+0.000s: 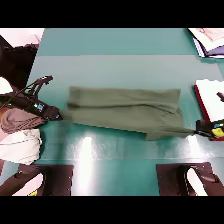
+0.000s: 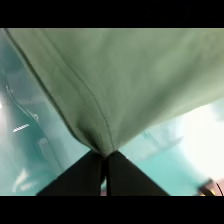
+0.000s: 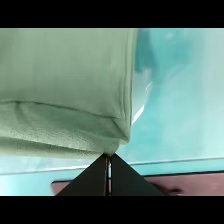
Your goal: Fold the shirts.
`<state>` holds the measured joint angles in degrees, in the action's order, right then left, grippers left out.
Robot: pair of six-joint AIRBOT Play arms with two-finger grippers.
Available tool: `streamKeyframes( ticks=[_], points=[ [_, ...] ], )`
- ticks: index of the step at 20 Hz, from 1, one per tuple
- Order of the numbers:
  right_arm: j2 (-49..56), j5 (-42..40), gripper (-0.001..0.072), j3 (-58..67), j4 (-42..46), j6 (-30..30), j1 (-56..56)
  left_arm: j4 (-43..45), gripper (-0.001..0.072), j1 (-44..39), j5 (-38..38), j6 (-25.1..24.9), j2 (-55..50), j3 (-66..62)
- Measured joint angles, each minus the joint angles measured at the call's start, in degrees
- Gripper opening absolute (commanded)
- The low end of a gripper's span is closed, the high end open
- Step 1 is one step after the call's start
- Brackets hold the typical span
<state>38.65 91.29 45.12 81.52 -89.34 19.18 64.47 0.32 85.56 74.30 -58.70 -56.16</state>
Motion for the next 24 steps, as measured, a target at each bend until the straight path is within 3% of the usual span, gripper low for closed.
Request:
streamKeyframes(
  ticks=[5, 9, 17, 24],
  points=[
    [0.3, -1.1, 0.0017, 6.1, -2.3, 2.6, -0.1, 0.9, 0.0025, 0.0, -0.5, 1.7, 2.4, 0.1],
    [7.5, -6.0, 0.0017, 7.8, -6.6, 4.3, -0.9, 1.1, 0.0025, 0.1, -7.7, 2.0, 0.3, 0.1],
    [24.4, -16.8, 0.0018, 13.2, -9.2, 5.6, -11.1, 1.2, 0.0025, 0.1, -14.8, 2.0, -11.3, 0.1],
    [37.7, -18.8, 0.0018, 25.3, -9.4, 4.4, -14.1, 1.1, 0.0026, 0.1, -25.8, 4.1, -14.1, -0.7]
  ],
)
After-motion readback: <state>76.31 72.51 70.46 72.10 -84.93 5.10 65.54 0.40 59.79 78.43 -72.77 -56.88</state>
